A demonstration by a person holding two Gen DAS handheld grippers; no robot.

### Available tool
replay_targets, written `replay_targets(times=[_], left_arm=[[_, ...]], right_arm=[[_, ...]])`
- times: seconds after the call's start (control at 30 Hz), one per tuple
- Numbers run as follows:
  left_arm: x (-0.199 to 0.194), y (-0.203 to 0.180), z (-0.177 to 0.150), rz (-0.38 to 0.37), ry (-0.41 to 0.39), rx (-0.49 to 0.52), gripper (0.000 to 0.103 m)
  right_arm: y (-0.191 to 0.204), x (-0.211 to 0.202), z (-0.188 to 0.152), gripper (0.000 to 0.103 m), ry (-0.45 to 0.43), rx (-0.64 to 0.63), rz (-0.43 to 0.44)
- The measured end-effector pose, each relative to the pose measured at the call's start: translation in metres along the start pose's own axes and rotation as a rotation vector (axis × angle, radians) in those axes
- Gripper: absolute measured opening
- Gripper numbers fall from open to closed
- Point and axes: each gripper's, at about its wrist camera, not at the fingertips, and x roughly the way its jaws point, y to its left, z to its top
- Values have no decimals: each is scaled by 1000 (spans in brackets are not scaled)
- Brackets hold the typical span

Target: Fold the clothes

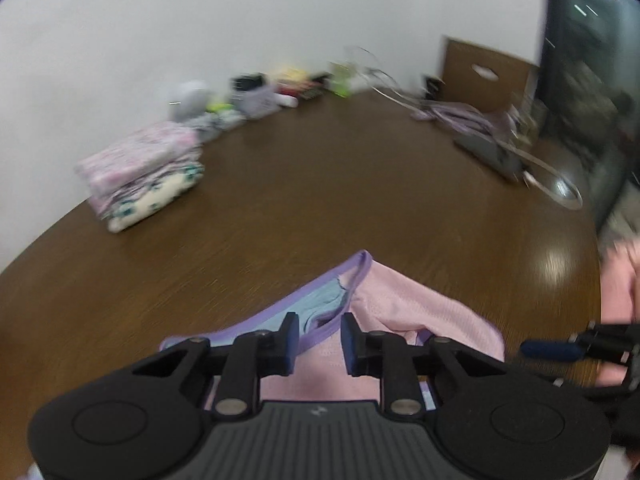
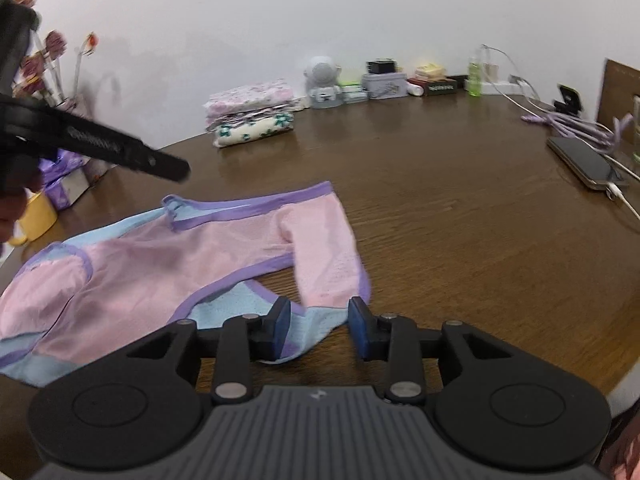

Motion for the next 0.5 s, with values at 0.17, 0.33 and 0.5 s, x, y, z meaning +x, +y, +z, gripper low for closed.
replay_targets(times=[0.17, 0.33, 0.5], left_arm=[[17, 6, 4, -66, 19, 271, 22], [33, 6, 13, -159, -3, 631, 22], [57, 5, 21, -240, -23, 880, 23]], right_arm=[[2, -2, 5, 32, 18, 62, -81], [11, 8, 11, 32, 48, 104, -159], [27, 16, 9, 34, 63, 150, -227]])
